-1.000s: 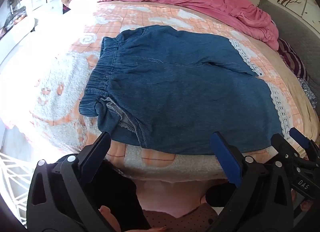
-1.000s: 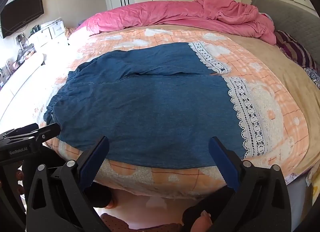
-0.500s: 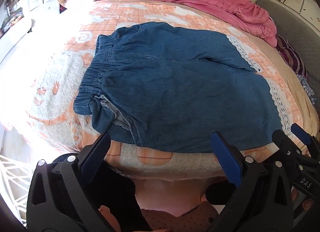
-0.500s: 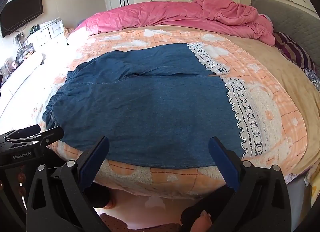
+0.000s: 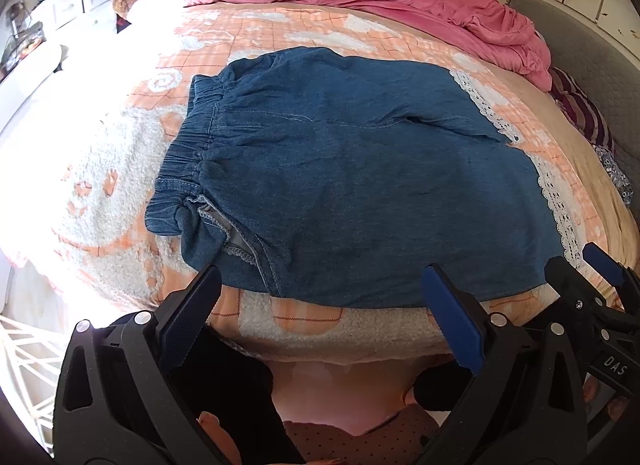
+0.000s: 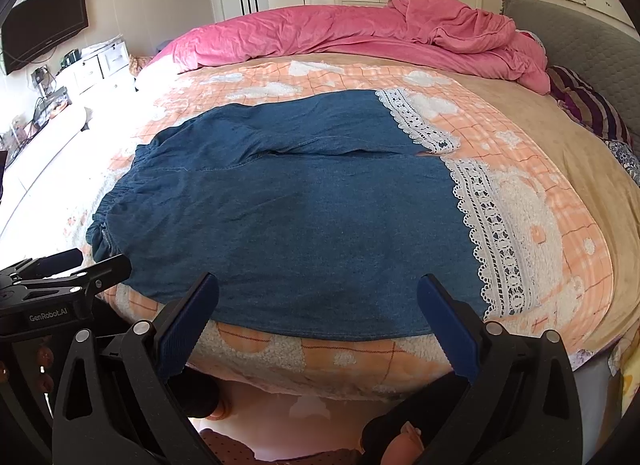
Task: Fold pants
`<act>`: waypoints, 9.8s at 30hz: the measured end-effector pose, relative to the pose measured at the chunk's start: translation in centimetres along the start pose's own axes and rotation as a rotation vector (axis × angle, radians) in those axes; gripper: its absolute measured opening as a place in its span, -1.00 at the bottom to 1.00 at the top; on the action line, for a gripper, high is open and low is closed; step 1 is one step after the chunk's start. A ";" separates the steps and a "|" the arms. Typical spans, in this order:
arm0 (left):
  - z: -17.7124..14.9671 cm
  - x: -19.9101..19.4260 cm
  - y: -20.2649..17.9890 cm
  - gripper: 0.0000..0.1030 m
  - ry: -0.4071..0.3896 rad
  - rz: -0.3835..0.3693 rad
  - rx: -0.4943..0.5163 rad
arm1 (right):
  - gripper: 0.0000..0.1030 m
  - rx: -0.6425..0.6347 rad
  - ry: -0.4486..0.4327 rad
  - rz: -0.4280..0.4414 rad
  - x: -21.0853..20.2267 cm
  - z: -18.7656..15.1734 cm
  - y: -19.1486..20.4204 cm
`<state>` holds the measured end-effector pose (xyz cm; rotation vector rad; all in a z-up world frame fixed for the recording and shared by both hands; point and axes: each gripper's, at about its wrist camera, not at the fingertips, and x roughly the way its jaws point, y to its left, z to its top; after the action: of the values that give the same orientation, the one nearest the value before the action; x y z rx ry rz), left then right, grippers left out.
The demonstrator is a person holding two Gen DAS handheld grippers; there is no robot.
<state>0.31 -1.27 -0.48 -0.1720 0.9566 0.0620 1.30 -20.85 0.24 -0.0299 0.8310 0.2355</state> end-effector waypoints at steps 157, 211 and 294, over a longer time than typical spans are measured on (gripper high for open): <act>2.3 -2.0 6.2 0.25 -0.118 -0.206 0.100 | -0.44 -0.379 0.191 0.529 7.2 -1.2 9.4; 4.2 9.3 -8.3 -0.74 0.103 -0.399 0.190 | 0.08 -0.142 0.106 0.179 12.3 14.3 -3.2; -3.0 5.2 -11.2 -1.00 -0.010 -0.391 0.600 | -0.66 0.380 0.114 0.127 1.2 -4.4 -21.4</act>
<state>2.33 -12.95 -5.14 0.1977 0.8799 -0.5783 3.57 -41.94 -4.96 0.3696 0.9819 0.1936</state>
